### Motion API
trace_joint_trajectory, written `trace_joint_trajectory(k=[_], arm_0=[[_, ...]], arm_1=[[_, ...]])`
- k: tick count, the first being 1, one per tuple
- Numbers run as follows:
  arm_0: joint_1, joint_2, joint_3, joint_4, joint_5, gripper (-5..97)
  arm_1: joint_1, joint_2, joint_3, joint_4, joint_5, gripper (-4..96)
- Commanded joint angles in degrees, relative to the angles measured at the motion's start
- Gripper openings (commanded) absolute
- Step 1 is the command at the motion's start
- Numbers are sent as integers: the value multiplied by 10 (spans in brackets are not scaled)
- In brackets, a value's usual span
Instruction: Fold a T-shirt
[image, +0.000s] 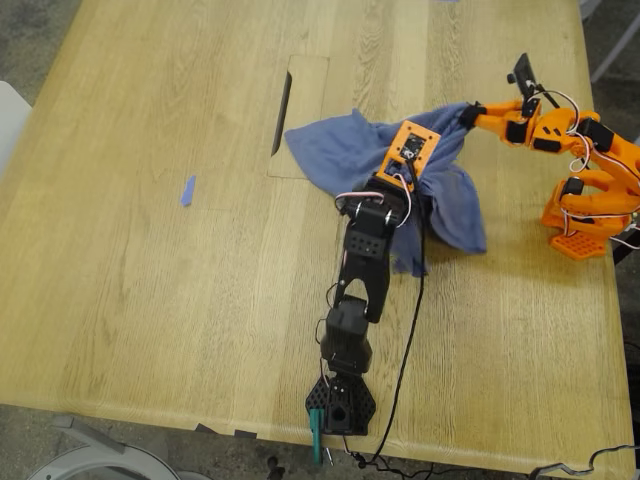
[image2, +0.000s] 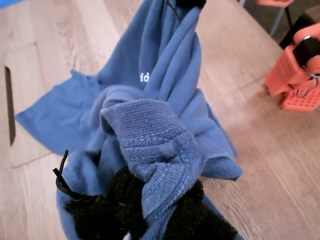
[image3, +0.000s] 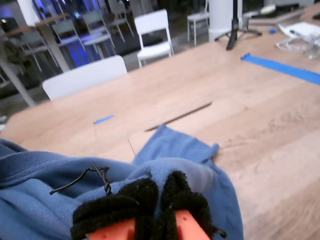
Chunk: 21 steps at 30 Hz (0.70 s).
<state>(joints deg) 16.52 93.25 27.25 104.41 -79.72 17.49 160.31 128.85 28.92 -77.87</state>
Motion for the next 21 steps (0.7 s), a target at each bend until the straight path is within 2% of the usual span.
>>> trace_joint_trajectory(k=[1,21], arm_0=[[-9,109,-17,0,2,0],[16,129,-126,-40,52,0]], arm_1=[[8,18,-48,-40,-4,1],[-73,50,-53,-217,-16,1]])
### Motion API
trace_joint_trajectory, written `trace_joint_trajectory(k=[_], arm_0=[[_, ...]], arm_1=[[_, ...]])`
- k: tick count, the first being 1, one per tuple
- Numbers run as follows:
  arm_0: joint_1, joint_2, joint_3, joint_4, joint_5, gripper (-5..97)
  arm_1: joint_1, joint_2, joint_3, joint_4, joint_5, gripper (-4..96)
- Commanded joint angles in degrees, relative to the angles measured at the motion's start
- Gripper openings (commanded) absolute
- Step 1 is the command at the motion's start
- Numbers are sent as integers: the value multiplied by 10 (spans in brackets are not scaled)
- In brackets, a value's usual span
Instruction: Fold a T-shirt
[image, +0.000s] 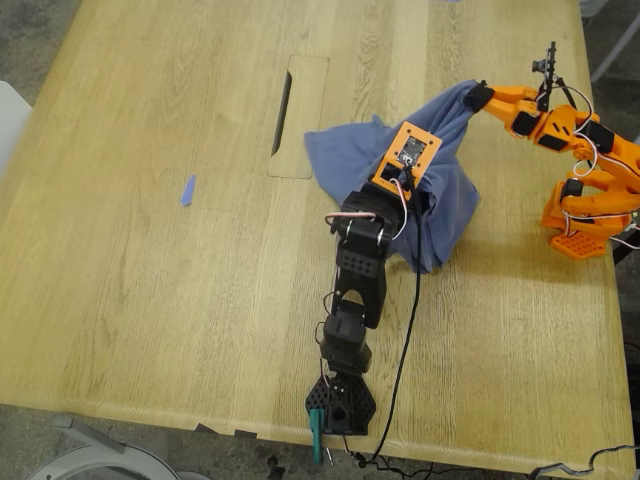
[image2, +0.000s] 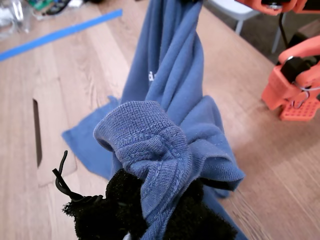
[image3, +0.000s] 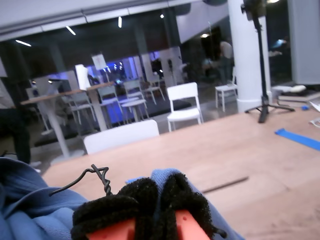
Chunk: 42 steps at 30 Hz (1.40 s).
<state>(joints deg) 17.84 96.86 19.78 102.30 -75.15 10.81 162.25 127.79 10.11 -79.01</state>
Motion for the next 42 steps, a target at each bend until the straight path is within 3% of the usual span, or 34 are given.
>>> trace_joint_trajectory(k=[1,18,25,30,42], arm_0=[[4,98,-52,-25,7,0],[83,131,-53,-122,47,0],[145,145,-53,-168,57,0],[200,159,-53,-215,60,0],[194,181,-53,-314,68,0]], arm_1=[[-13,38,-38,-43,-6,1],[-76,130,-34,-113,-33,1],[-151,137,-51,-109,-74,1],[-142,107,-83,-149,-82,1],[-71,66,-134,-224,-78,1]])
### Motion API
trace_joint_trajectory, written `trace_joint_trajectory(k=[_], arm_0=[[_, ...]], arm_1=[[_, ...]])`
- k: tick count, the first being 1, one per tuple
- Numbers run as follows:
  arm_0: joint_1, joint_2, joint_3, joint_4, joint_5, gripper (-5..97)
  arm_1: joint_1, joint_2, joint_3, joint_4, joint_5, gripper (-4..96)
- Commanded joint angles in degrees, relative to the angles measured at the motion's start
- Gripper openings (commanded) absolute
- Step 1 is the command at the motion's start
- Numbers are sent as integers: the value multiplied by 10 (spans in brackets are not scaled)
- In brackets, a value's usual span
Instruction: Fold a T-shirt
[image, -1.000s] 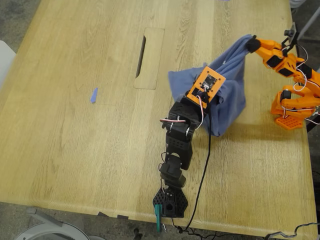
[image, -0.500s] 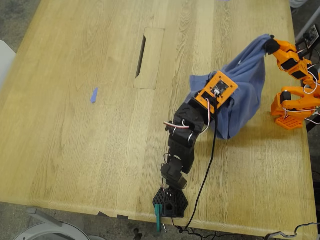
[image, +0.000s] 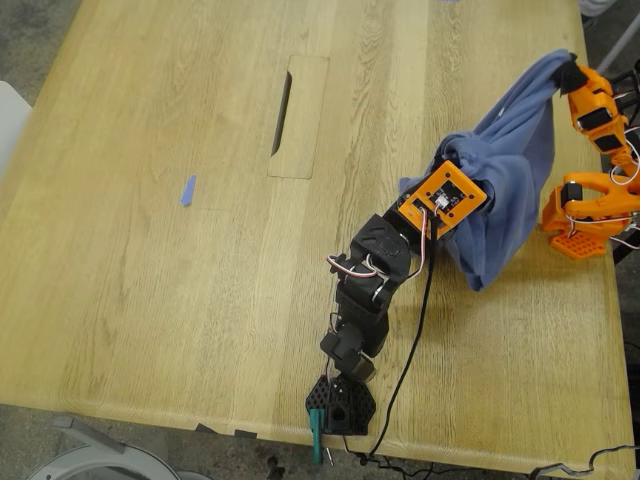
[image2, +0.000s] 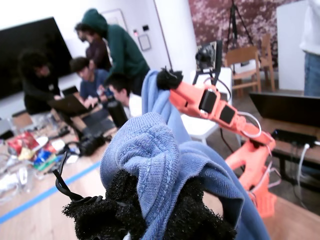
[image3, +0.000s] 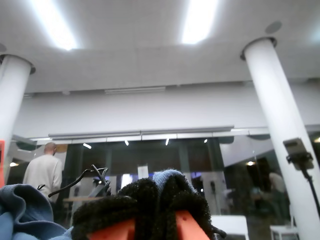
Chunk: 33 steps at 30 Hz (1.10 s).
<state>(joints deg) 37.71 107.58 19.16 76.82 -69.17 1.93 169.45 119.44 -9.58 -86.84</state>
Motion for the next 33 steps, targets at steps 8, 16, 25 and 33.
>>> trace_joint_trajectory(k=[8,16,25,33], arm_0=[[-65,72,-40,-149,-2,0],[-17,72,-26,-147,7,-1],[55,76,-18,-137,11,-1],[162,76,17,-134,4,-1]], arm_1=[[82,-50,-67,-124,1,1],[101,-78,-105,-143,3,1],[125,-124,-172,-161,6,1],[102,-127,-235,-62,13,1]])
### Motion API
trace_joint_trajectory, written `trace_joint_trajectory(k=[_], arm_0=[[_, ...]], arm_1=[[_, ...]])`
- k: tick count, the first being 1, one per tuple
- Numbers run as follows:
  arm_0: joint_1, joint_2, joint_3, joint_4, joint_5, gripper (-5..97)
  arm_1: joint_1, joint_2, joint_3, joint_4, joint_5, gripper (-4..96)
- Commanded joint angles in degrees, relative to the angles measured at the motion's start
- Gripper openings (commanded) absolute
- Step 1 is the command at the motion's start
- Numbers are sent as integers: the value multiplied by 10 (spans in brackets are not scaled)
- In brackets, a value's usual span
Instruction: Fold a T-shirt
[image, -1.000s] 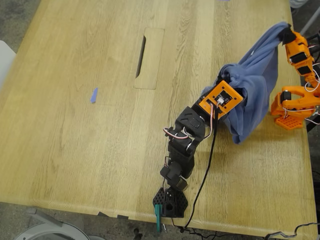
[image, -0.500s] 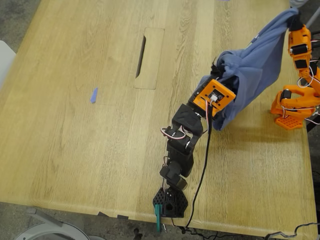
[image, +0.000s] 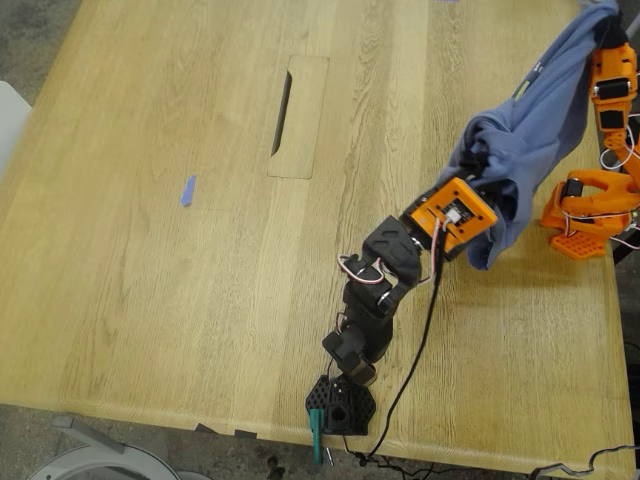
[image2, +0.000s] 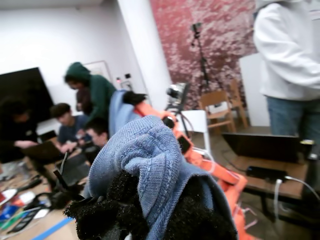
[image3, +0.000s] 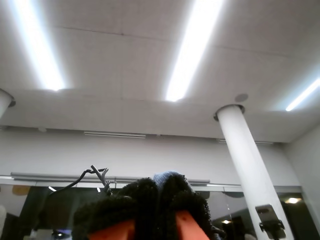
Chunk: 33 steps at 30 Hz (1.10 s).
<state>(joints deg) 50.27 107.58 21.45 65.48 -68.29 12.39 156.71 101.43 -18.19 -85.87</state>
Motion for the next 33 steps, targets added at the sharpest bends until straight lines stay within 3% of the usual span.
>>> trace_joint_trajectory(k=[1,14,26,33], arm_0=[[47,76,-2,-19,-8,-1],[103,80,7,13,-18,-1],[121,93,8,132,-43,-1],[111,93,36,246,-99,-1]], arm_1=[[-6,2,-68,46,4,1],[-62,4,-184,334,6,1],[-168,-13,-248,542,4,1],[-207,-7,-235,627,11,1]])
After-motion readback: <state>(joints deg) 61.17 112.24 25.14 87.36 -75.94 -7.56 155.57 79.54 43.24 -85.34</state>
